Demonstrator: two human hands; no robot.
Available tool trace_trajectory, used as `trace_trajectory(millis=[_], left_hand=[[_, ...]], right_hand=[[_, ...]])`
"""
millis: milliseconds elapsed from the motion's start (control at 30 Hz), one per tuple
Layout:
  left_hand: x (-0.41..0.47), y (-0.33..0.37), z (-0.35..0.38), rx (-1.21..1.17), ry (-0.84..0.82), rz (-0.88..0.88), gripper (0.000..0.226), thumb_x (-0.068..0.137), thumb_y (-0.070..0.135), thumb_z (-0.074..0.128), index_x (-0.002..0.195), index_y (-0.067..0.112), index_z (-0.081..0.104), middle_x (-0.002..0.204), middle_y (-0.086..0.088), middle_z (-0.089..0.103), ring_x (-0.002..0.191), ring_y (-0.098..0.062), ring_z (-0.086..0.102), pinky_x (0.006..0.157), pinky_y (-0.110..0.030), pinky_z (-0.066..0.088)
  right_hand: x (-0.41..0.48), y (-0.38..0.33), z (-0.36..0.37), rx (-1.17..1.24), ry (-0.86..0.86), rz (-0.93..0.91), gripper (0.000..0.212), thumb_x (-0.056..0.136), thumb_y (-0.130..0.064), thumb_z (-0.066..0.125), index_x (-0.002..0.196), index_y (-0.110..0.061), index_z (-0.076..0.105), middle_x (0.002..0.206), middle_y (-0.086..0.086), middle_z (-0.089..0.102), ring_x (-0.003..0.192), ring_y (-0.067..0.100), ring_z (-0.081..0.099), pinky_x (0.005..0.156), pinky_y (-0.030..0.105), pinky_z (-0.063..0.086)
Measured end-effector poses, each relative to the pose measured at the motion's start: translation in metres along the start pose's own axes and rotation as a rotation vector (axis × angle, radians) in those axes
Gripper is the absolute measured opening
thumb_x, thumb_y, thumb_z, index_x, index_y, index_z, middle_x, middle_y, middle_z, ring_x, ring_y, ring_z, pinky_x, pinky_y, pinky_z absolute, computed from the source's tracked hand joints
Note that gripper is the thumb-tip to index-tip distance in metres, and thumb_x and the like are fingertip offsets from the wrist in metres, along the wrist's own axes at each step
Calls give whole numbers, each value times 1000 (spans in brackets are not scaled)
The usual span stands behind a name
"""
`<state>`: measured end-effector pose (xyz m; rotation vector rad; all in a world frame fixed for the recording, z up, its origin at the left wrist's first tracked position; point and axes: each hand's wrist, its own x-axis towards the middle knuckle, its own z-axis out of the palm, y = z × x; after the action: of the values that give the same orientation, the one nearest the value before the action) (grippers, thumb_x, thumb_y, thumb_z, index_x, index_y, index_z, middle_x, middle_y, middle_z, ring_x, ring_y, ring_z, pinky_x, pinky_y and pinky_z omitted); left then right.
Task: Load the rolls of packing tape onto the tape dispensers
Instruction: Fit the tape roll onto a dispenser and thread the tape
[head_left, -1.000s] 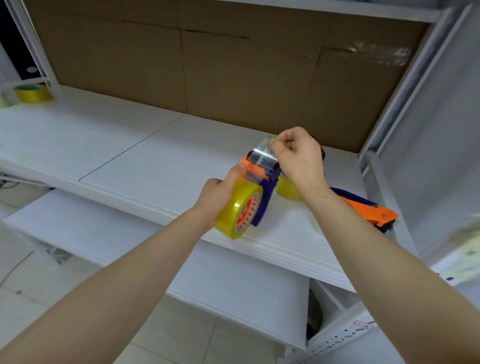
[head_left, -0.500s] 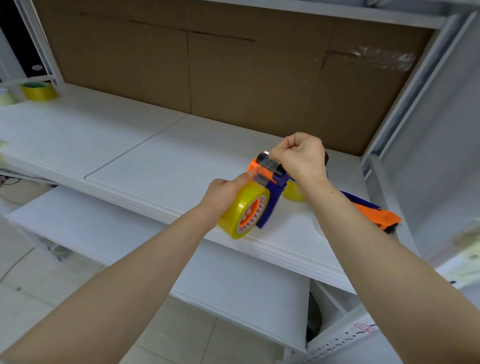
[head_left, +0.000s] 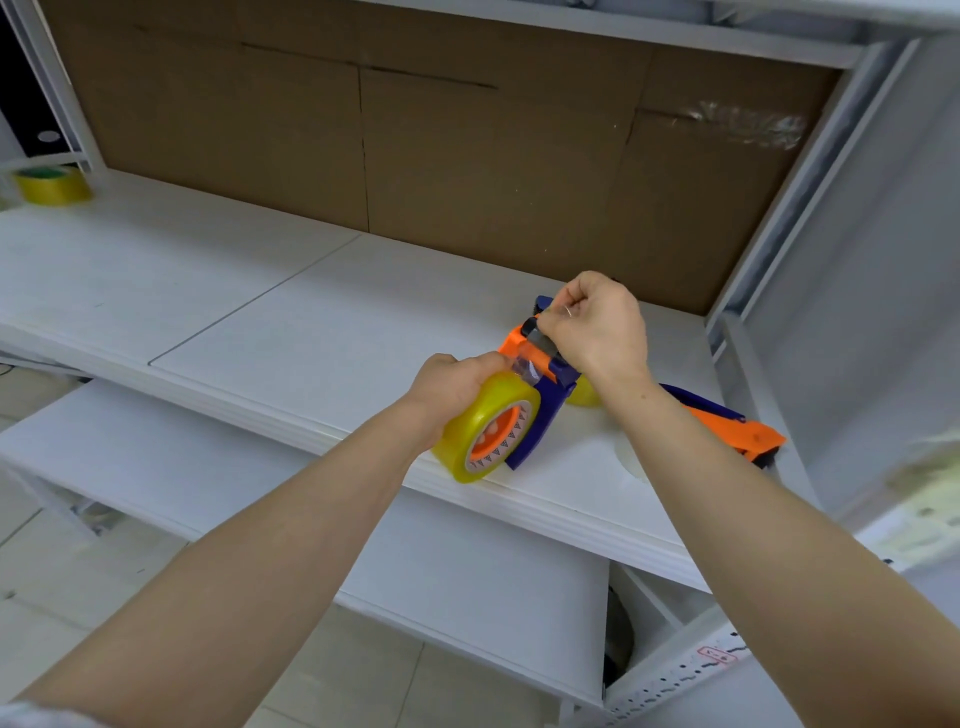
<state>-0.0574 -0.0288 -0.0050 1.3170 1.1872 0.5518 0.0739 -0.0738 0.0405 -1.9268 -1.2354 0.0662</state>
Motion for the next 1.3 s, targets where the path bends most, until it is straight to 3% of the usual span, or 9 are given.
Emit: trace_trajectory(millis=[133, 233, 333, 433, 500, 700, 867, 1000, 1300], left_hand=[[3, -1, 1, 14, 23, 8, 44, 81, 47, 64, 104, 17, 42, 84, -3, 59, 72, -18, 58, 56, -27, 47], [5, -2, 0, 43, 36, 15, 45, 81, 50, 62, 107, 17, 45, 92, -5, 60, 73, -18, 58, 57, -27, 47], [8, -2, 2, 106, 50, 38, 45, 83, 54, 57, 107, 17, 48, 96, -5, 61, 74, -17, 59, 65, -30, 49], [9, -3, 1, 124, 44, 63, 51, 81, 63, 54, 103, 17, 54, 94, -4, 66, 79, -18, 63, 73, -33, 53], [9, -5, 0, 138, 26, 80, 56, 76, 67, 56, 100, 17, 59, 93, -4, 69, 82, -19, 66, 76, -34, 56], [8, -4, -1, 164, 5, 82, 53, 74, 59, 65, 104, 17, 56, 85, 0, 65, 74, -15, 63, 60, -26, 50], [10, 0, 7, 261, 11, 100, 57, 71, 60, 67, 105, 16, 52, 98, -4, 65, 87, -20, 64, 77, -33, 54], [11, 3, 13, 382, 2, 152, 60, 67, 66, 66, 98, 16, 58, 93, -3, 67, 82, -19, 65, 80, -36, 55], [11, -3, 16, 444, 78, 192, 70, 65, 79, 53, 92, 16, 64, 86, -2, 70, 79, -18, 66, 82, -39, 57]], right_hand=[[2, 5, -1, -80, 2, -63, 9, 83, -18, 62, 82, -21, 53, 67, -11, 50, 71, 15, 53, 49, 24, 36], [3, 7, -1, -85, -2, -98, 14, 84, -29, 65, 85, -21, 53, 70, -13, 53, 74, 12, 54, 55, 26, 38], [6, 9, -2, -95, -2, -124, 22, 83, -38, 66, 89, -21, 54, 81, -10, 59, 76, 9, 54, 54, 24, 37], [9, 11, -3, -87, 6, -121, 24, 81, -41, 68, 85, -23, 53, 80, -10, 58, 77, 10, 54, 54, 24, 38], [10, 14, -2, -54, 11, -100, 24, 79, -41, 70, 83, -23, 53, 74, -13, 55, 76, 11, 54, 56, 26, 41], [8, 19, 1, 32, 11, -83, 24, 79, -36, 71, 83, -21, 53, 80, -7, 58, 77, 13, 56, 65, 31, 48], [6, 27, -4, 93, 27, -53, 22, 78, -33, 73, 82, -20, 55, 82, -4, 62, 80, 14, 60, 67, 34, 51], [0, 39, -8, 197, 48, -3, 19, 79, -27, 73, 82, -20, 56, 86, 1, 67, 85, 19, 65, 73, 39, 56], [-17, 45, -7, 382, 141, 5, 23, 82, -20, 71, 73, -27, 51, 77, -6, 60, 74, 9, 57, 64, 18, 50]])
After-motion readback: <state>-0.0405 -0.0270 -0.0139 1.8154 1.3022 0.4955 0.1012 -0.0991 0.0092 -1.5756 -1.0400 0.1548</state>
